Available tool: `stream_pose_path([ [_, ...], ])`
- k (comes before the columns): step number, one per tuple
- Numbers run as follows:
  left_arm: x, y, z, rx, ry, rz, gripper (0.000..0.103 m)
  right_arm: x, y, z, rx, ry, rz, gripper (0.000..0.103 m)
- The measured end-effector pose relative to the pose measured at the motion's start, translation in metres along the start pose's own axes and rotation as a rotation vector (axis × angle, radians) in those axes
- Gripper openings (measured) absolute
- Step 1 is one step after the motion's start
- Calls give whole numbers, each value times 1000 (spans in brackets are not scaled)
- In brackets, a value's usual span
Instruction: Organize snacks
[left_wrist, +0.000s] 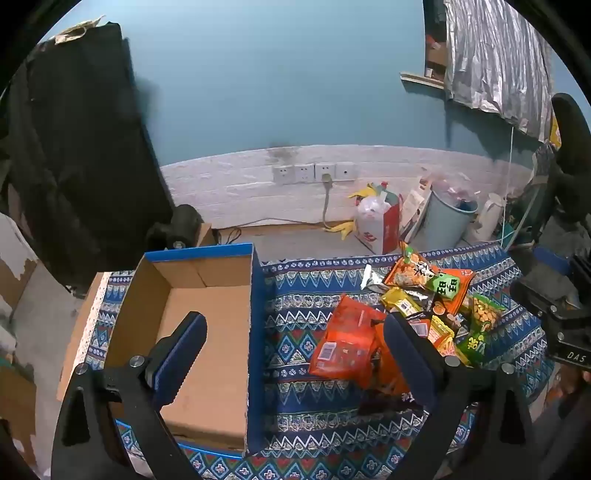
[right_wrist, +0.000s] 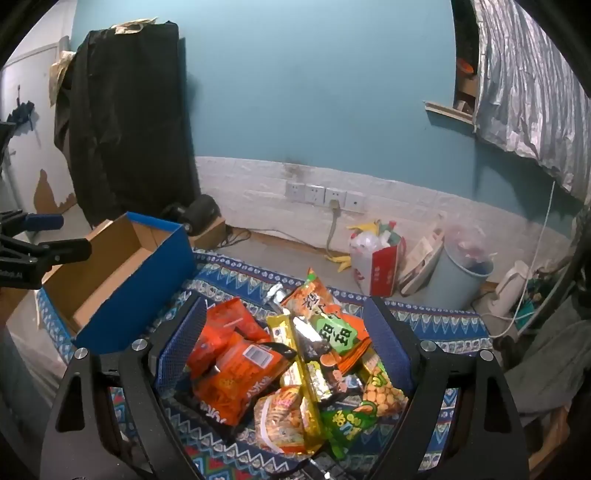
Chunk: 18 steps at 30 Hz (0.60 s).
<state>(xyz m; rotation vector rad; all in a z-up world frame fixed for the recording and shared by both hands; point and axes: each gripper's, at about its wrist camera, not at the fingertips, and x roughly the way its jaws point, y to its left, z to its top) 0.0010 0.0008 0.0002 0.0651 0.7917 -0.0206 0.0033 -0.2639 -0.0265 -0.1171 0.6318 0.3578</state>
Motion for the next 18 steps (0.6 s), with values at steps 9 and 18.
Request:
stream_pose_path([
  [9,4,-1,-4,7,1,6,97,2,-2,-2,5,7,4,85],
  [18,5,-4,-4,18,3,-5,97,4,-1,-2,5,10,6,85],
])
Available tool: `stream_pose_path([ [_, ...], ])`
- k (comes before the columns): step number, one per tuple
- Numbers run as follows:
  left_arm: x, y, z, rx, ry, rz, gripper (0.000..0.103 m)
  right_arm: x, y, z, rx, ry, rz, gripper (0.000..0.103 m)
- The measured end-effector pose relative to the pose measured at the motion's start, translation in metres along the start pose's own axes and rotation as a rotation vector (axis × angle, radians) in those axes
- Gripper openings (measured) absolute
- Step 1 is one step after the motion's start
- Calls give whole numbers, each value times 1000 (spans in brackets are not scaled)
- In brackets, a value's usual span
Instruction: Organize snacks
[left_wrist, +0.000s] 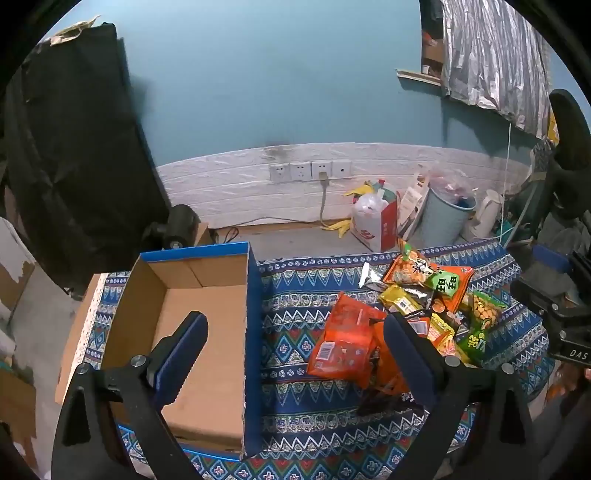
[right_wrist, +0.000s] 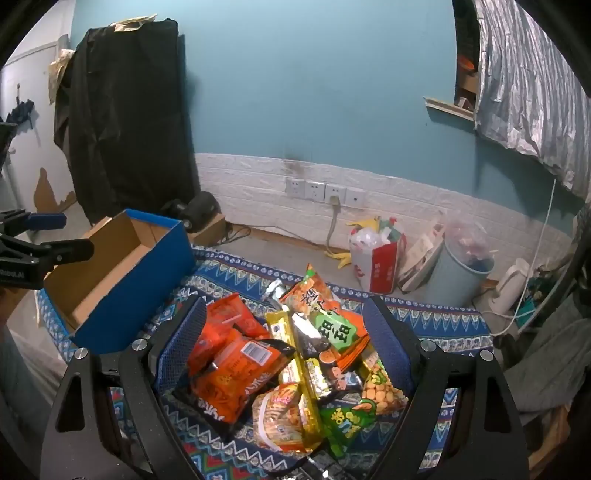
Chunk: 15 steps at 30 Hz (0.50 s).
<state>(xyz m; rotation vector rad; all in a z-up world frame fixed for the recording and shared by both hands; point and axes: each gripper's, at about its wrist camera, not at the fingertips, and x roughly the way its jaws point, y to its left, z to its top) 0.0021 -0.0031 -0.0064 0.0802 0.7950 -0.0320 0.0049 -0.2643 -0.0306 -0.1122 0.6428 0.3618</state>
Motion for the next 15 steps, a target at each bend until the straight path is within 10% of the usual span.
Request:
stream_pose_path([
  [15,0,0,-1,-4,-1,-3,97,3,2,-3,-6,10,1,85],
])
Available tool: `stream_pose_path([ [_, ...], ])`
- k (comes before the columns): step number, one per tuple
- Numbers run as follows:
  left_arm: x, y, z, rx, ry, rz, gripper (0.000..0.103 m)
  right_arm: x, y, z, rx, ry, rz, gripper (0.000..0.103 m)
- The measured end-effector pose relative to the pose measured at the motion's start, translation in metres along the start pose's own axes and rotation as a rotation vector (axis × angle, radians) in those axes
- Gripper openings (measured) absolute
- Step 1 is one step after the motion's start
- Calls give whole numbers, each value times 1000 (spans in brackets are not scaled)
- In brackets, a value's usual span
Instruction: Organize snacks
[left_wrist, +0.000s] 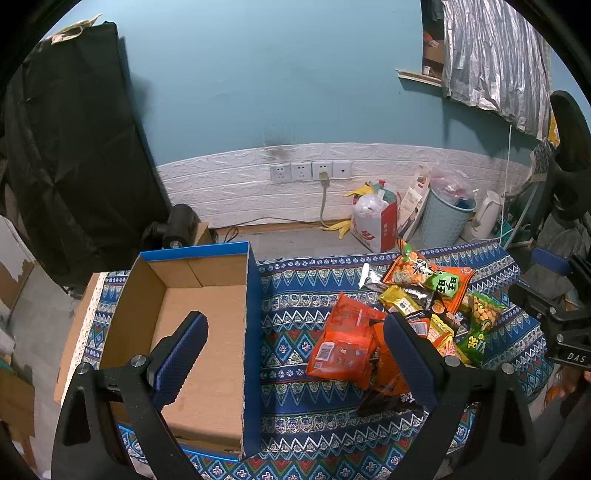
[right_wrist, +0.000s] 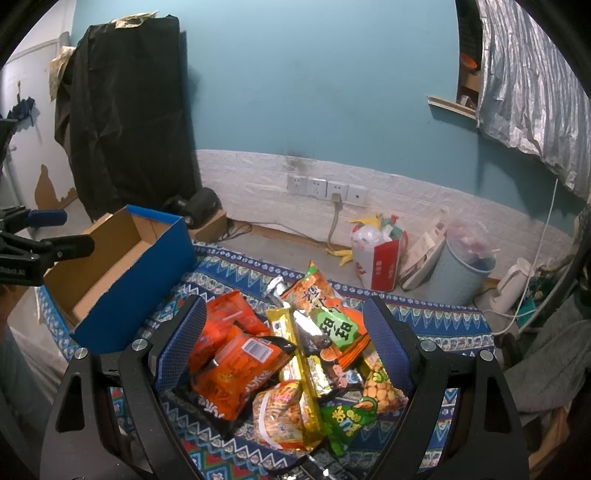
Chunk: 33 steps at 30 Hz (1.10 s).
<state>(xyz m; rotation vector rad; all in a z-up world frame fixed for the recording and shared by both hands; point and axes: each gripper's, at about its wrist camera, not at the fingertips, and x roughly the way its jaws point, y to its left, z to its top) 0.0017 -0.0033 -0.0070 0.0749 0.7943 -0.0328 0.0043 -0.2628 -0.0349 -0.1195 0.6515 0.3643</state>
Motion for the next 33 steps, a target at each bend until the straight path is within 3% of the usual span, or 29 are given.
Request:
stream_pose_path([
  [33,4,0,-4,4,5,2,97,2,4,1,-6,8,0,85],
])
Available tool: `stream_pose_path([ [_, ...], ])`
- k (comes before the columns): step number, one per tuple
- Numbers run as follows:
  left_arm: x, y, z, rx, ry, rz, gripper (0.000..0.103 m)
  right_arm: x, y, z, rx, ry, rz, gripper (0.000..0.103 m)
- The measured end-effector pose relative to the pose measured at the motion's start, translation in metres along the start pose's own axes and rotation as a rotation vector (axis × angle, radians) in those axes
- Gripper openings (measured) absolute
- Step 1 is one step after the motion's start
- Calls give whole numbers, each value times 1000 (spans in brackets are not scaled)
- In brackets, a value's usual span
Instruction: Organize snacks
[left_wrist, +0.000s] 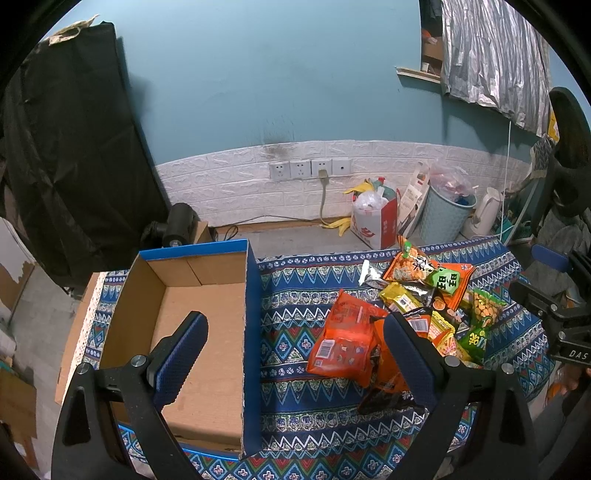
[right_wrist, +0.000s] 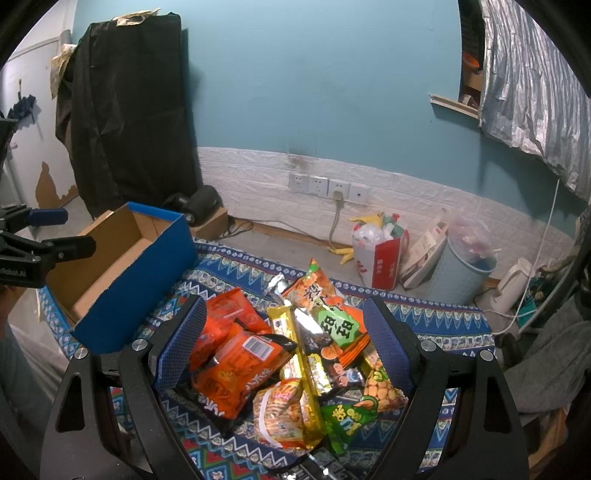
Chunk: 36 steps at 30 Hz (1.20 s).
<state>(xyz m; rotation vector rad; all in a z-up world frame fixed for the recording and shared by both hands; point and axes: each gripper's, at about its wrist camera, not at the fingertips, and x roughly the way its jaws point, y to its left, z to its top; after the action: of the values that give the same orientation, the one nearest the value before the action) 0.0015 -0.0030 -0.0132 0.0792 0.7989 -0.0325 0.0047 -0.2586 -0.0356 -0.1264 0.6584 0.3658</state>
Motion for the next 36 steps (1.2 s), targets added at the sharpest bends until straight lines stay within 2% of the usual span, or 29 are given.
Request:
stream_pose_path([
  [36,2,0,-2,0,9,0,97,1,-1,-2,3,7,0,85],
])
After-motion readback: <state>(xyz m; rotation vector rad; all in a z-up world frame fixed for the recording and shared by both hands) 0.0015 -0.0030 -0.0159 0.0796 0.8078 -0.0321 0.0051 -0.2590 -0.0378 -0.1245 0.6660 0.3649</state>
